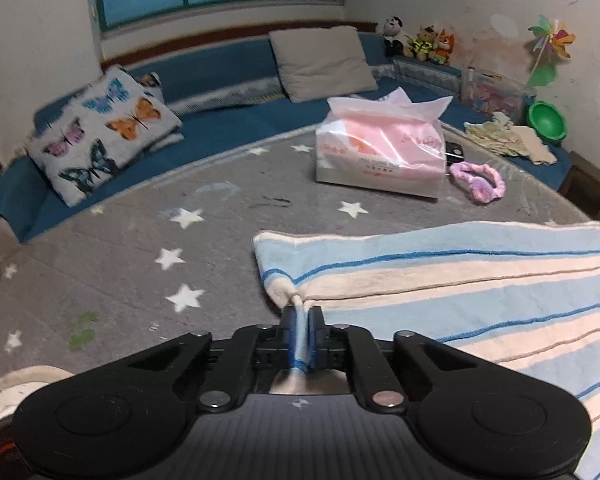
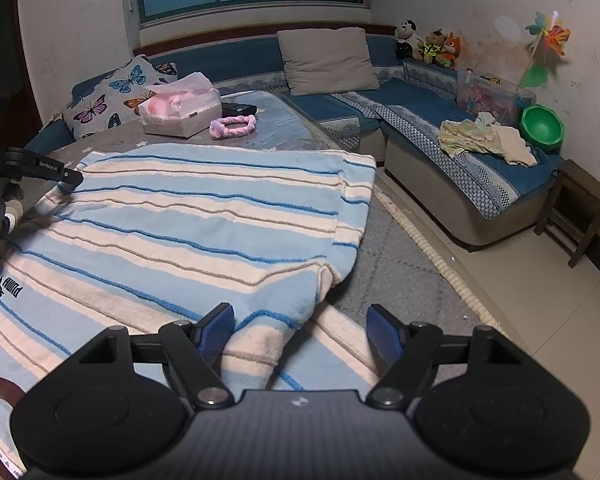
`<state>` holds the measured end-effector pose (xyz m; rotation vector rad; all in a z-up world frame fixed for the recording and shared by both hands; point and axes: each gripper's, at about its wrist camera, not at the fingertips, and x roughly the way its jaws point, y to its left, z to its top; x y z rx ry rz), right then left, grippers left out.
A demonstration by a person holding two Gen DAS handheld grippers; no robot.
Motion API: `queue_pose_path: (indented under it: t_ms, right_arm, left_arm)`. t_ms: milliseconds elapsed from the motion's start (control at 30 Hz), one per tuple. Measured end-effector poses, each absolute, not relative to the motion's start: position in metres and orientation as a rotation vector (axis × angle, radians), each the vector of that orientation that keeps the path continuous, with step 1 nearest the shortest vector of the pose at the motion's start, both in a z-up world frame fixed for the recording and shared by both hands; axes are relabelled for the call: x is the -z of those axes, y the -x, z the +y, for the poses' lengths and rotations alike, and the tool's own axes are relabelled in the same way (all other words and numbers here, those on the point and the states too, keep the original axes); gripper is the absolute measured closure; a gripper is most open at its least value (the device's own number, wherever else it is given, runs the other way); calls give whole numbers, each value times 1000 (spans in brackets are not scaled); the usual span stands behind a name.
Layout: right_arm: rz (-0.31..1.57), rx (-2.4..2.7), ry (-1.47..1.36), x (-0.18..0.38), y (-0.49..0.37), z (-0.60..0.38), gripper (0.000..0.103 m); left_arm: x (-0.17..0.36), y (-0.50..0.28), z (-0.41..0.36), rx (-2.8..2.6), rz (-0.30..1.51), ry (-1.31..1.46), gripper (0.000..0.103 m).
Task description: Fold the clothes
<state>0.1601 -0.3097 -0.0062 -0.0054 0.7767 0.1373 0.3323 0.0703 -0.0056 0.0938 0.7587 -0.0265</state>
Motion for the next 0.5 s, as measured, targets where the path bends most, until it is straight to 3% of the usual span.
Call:
queue_pose_path:
  t_ms: [500]
  right_arm:
    - [761, -265, 75, 2, -137, -263, 28]
  left_arm:
    - [-1, -306, 121, -143, 798, -166, 97]
